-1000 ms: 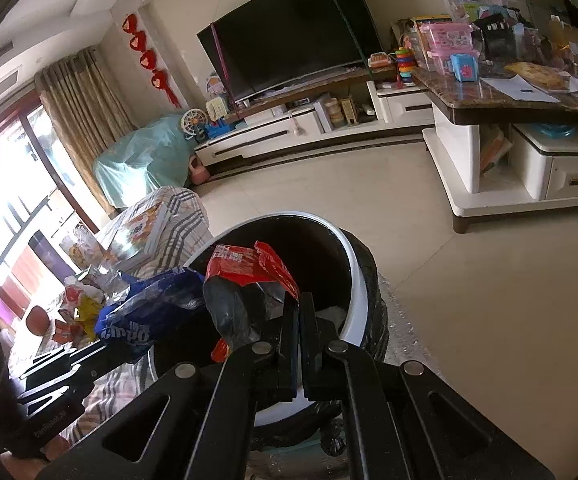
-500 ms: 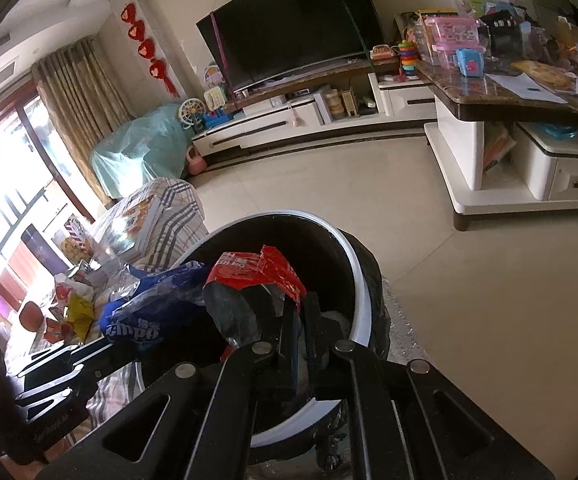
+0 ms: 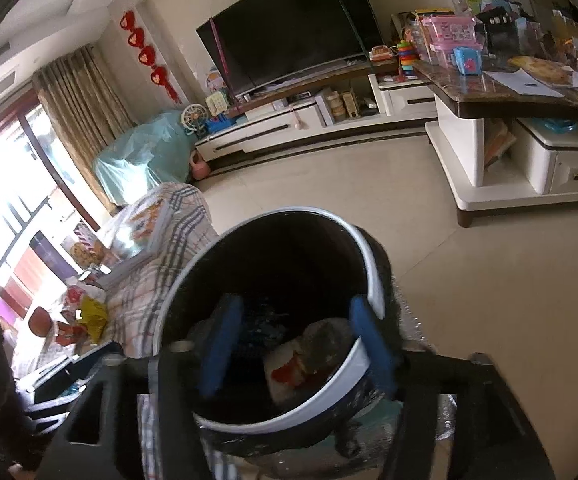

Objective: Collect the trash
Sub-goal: 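Open both tools to drop the bag and wrapper into the bin, then move both open tools back toward the snack wrappers on the bed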

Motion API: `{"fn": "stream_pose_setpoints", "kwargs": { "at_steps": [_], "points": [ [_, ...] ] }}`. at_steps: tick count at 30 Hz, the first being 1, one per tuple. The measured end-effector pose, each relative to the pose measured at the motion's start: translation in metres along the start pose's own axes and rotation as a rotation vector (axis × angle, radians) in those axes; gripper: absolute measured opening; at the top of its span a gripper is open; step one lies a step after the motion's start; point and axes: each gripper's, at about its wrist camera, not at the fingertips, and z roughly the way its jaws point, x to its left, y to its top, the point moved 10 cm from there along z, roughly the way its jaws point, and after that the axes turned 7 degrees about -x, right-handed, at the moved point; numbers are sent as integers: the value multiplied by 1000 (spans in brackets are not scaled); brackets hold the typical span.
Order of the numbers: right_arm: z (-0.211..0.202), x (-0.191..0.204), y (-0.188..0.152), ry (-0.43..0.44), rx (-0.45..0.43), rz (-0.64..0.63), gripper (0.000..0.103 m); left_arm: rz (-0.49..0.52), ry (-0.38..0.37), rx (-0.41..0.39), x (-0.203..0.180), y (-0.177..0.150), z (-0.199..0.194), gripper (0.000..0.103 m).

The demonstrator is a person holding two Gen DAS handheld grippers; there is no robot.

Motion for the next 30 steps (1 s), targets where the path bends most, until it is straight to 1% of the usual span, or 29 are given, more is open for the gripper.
{"fn": "stream_pose_setpoints", "kwargs": {
  "at_steps": [3, 9, 19, 30],
  "points": [
    [-5, 11, -3, 4, -12, -21, 78, -21, 26, -10, 12, -9, -14, 55],
    [-11, 43, -17, 54, -9, -44, 82, -88, 62, -19, 39, -28, -44, 56],
    [-10, 107, -49, 154, 39, -98, 82, -179, 136, -43, 76, -58, -98, 57],
    [-2, 159, -83, 224, 103, -149, 82, -263, 220, -64, 112, -85, -146, 59]
  ]
}}
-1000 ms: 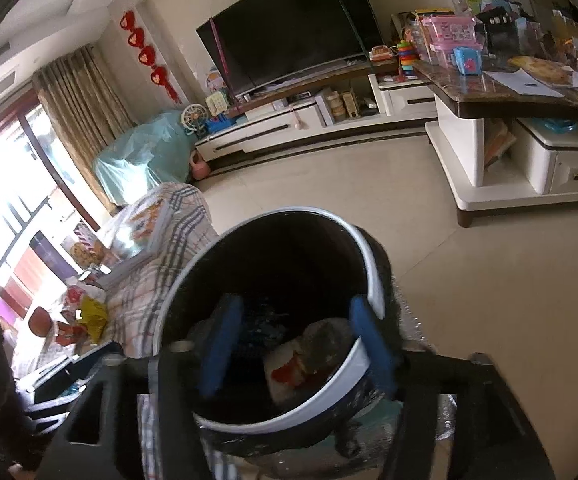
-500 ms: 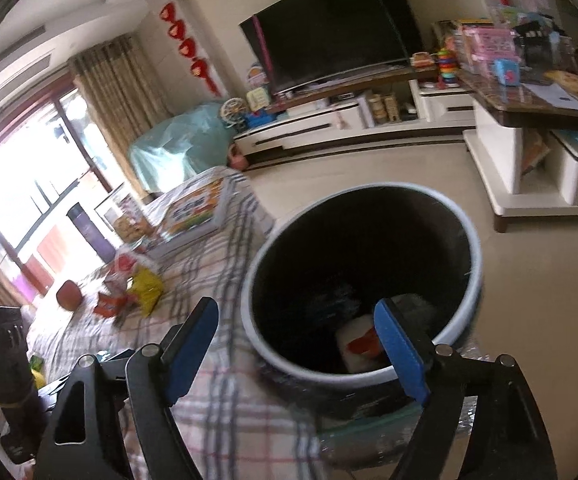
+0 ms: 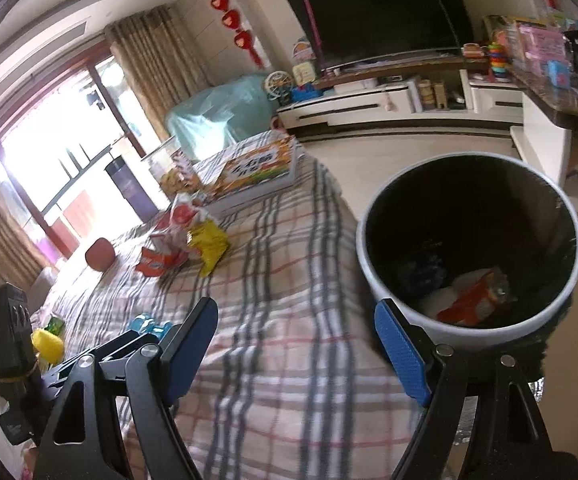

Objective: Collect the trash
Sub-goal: 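Move both open tools back toward the snack wrappers on the bed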

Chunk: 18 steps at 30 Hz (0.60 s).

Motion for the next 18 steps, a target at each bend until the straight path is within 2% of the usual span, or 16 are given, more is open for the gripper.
{"fn": "stream_pose_setpoints", "kwargs": {
  "at_steps": [11, 18],
  "points": [
    [20, 33, -12, 42, 34, -28, 82, -64, 59, -3, 32, -1, -21, 59],
    [39, 50, -16, 69, 61, -42, 82, -79, 78, 1, 47, 11, -14, 60]
  ]
}}
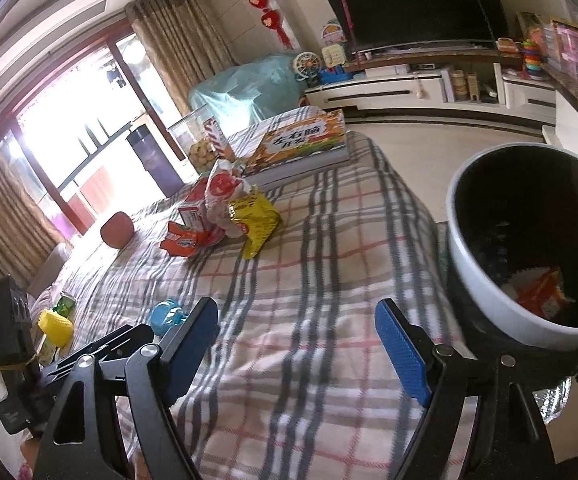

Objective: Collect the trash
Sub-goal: 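Move both open tools back toward the snack wrappers on the bed, then grasp the orange chip bag with the left tool while the right tool grasps the yellow wrapper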

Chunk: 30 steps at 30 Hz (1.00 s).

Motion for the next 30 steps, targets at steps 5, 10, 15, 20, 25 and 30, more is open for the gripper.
{"fn": "stream_pose_setpoints", "kwargs": {
  "at_steps": [5, 10, 15, 20, 25, 30],
  "points": [
    [15, 9, 0, 16, 17, -3, 82, -11, 2, -9, 7, 12, 11, 61],
    [31, 13, 3, 18, 28, -6, 82, -11, 5, -7, 13, 23, 29, 61],
    [47, 16, 13, 27, 30, -10, 82, -18, 4, -2, 18, 38, 49, 61],
    [68, 20, 19, 38, 45, -17, 82, -46, -1, 1, 27, 54, 71, 61],
    [92, 25, 25, 54, 67, -25, 82, -72, -3, -2, 34, 70, 92, 61],
    [108, 24, 29, 62, 79, -4, 80, -74, -2, -12, 37, 80, 107, 55]
  ]
}}
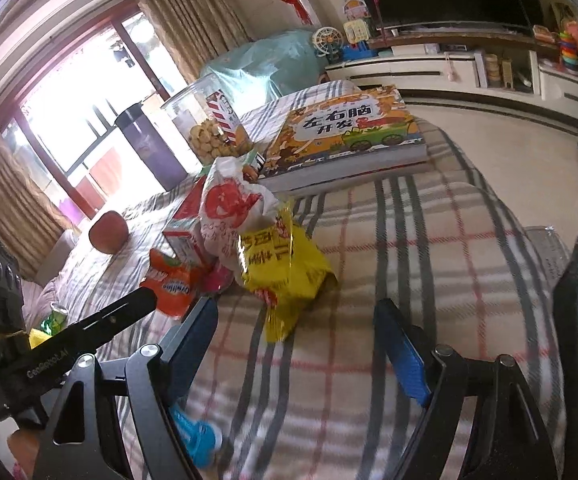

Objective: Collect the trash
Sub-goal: 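Grasp the orange chip bag with the left tool while the right tool grasps the yellow wrapper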

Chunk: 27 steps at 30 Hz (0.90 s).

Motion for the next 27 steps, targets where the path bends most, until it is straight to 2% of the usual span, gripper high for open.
{"fn": "stream_pose_setpoints", "kwargs": {
  "at_steps": [2, 4, 5, 7, 11, 27],
  "points": [
    [4, -1, 3, 5, -3, 13, 74, 4, -8, 6, 0, 0, 6, 40],
    [7, -3, 4, 11, 0, 26, 58, 6, -23, 29, -1, -4, 14, 17],
    [8, -2, 4, 13, 4, 28, 52, 9, -33, 35, -2, -6, 16, 10],
    [8, -2, 4, 18, 4, 28, 47, 20, -35, 33, -5, -8, 16, 4],
    [-3, 0, -1, 31, -8, 19, 41, 33, -46, 18, -10, -12, 8, 0],
    [-77, -27, -20, 24, -65, 86, 40, 61, -153, 14, -44, -51, -46, 0]
  ]
}}
